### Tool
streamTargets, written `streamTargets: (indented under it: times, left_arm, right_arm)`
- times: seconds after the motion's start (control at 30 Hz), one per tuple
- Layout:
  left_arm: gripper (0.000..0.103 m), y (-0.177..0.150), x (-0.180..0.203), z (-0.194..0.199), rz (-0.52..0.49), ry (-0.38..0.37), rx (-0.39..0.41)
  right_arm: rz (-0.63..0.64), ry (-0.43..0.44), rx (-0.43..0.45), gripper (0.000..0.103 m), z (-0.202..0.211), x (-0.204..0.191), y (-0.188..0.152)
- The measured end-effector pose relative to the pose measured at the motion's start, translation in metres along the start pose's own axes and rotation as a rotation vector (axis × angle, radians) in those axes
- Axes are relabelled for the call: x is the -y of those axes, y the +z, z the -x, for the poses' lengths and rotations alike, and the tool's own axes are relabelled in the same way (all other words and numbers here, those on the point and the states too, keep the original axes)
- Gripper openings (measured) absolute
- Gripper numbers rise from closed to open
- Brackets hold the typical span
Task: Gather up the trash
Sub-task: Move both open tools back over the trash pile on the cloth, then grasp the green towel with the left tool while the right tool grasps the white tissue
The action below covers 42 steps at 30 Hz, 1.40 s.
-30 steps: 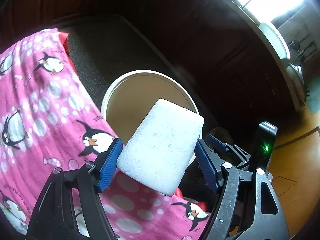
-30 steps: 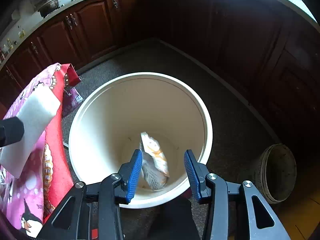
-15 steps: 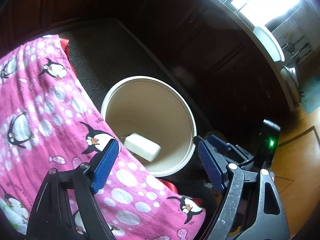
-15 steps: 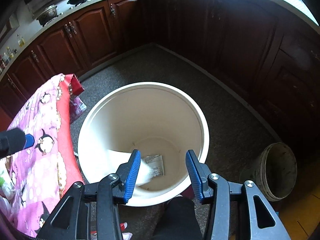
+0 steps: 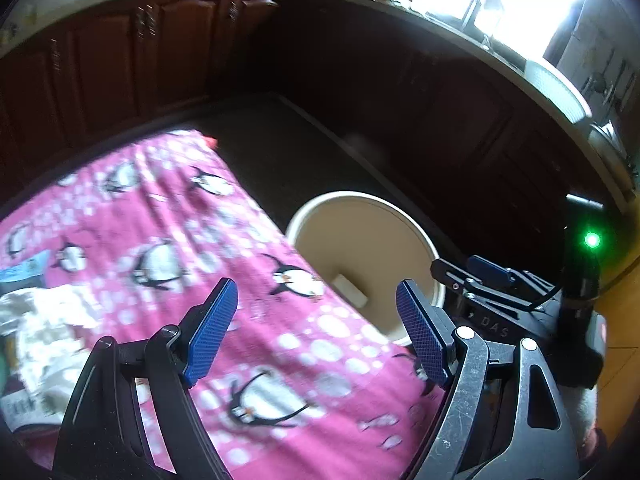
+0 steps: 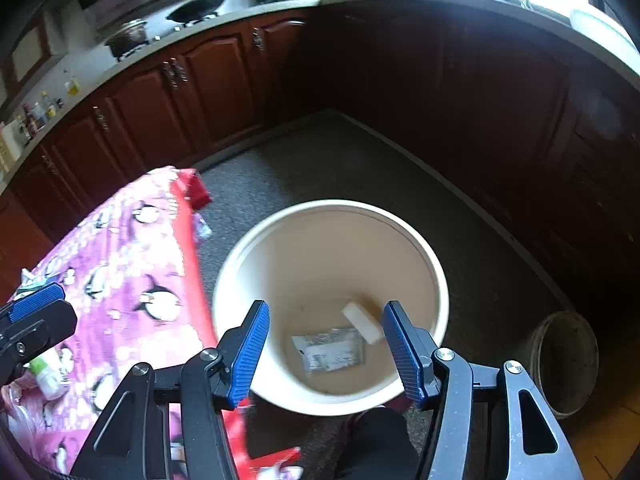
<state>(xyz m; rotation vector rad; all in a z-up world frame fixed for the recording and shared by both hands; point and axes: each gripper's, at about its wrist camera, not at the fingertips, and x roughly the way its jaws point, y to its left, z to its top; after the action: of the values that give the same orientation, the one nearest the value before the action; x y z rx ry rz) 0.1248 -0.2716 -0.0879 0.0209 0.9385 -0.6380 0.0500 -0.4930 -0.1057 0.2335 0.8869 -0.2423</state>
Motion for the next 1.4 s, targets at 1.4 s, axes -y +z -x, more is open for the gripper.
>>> streamTargets:
  times: [1.4]
  left_arm:
    - [0.081,-0.075,-0.263,0.101,0.443,0.308,-0.018]
  right_arm:
    - [0.541,0.553,-0.252,0.055,-0.056,-0.343,-0.004]
